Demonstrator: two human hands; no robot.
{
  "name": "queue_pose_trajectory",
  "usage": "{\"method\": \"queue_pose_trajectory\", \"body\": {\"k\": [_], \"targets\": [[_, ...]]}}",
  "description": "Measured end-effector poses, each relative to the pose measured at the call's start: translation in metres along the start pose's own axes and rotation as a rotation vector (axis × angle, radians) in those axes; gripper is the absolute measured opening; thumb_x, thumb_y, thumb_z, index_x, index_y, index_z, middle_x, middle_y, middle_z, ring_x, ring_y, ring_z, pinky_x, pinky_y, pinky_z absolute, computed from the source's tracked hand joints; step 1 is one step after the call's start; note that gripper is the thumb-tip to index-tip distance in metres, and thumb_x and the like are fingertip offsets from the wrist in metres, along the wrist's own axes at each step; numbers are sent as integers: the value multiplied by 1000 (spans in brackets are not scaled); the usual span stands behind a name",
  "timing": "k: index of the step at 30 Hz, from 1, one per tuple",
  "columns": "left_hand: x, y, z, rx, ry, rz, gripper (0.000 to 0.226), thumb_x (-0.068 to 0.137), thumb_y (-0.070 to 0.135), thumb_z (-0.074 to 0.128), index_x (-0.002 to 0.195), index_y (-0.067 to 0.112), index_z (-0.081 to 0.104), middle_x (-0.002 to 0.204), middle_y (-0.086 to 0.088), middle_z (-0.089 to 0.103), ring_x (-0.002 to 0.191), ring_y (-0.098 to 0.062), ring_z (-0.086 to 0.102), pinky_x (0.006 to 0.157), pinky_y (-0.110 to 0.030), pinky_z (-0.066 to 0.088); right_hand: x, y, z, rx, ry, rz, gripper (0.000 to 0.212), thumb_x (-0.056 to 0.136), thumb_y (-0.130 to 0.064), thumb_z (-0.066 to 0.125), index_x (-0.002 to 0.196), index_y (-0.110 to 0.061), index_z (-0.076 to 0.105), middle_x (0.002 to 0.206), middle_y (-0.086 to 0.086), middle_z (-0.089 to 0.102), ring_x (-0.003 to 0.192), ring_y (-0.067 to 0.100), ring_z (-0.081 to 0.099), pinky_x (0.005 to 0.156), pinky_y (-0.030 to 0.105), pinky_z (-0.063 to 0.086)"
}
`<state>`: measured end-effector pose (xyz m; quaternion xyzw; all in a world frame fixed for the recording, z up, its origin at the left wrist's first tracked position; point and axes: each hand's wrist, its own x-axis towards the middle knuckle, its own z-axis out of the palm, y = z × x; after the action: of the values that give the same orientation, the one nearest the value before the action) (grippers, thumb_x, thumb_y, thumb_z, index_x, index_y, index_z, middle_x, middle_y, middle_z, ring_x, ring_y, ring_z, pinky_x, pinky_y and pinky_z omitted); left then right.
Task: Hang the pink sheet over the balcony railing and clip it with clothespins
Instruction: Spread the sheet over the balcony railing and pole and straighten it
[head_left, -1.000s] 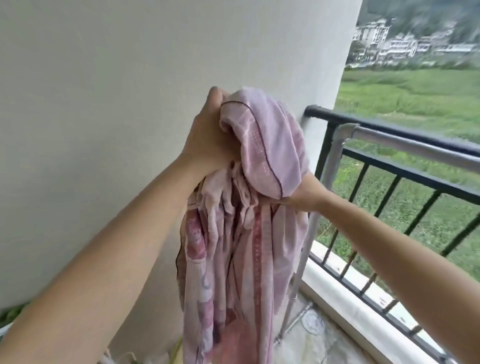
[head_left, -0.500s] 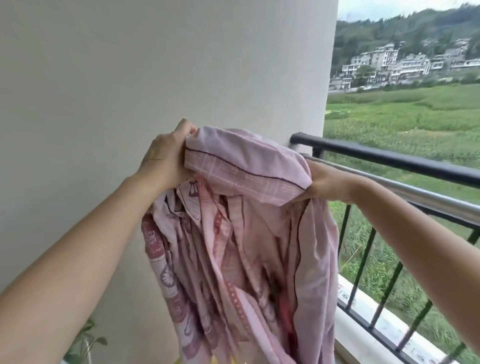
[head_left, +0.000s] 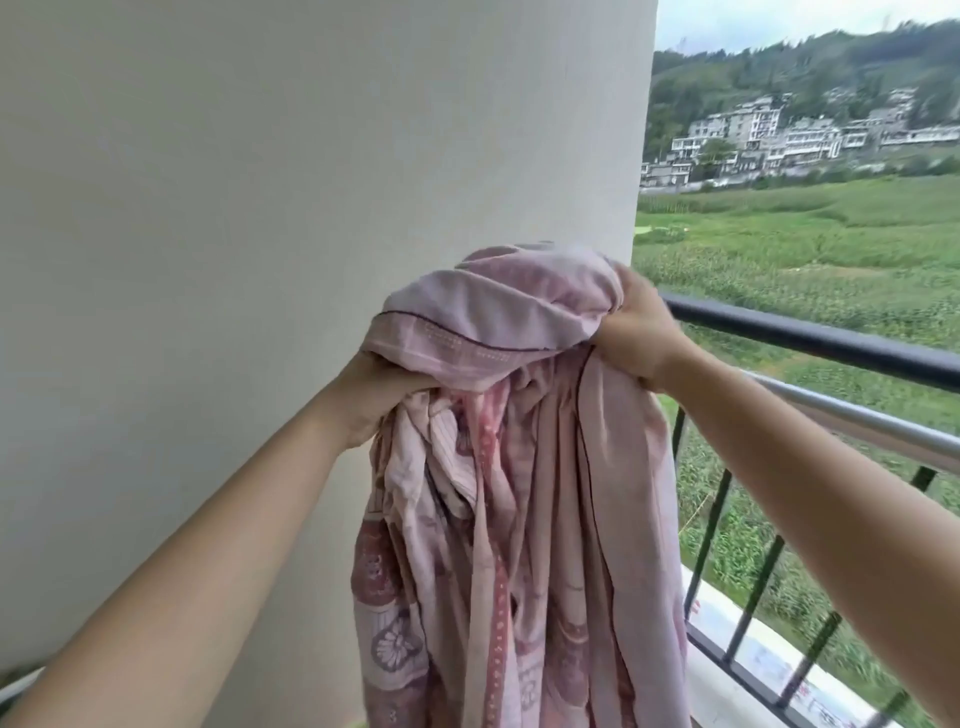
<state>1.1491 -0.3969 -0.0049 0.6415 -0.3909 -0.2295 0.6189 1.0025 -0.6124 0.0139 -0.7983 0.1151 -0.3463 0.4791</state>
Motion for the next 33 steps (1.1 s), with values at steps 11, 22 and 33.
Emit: {"method": "queue_pose_trajectory", "body": {"k": [11, 22, 33], "targets": [[1, -102, 40, 298, -253, -232, 28, 71, 16, 84, 97, 17, 74, 96, -4, 75, 90, -16, 71, 82, -31, 59, 14, -11, -3, 125, 238, 61, 39, 73, -11, 68, 111, -7, 62, 103, 12, 72, 96, 25, 70, 86, 41, 59], [57, -36, -87, 434, 413, 168, 12, 61, 29, 64, 57, 20, 57, 61, 7, 58, 61, -6, 46, 56, -31, 39, -9, -4, 3, -991, -474, 249, 71, 59, -49, 89, 122, -28, 64, 115, -11, 65, 103, 13, 60, 93, 24, 47], [85, 9, -130, 673, 740, 463, 29, 70, 33, 53, 72, 4, 53, 64, -3, 54, 63, -29, 48, 54, -31, 32, 49, -12, 67, -1153, -182, 64, 32, 83, -40, 64, 99, -13, 64, 99, 6, 69, 96, 27, 62, 77, 32, 47]]}}
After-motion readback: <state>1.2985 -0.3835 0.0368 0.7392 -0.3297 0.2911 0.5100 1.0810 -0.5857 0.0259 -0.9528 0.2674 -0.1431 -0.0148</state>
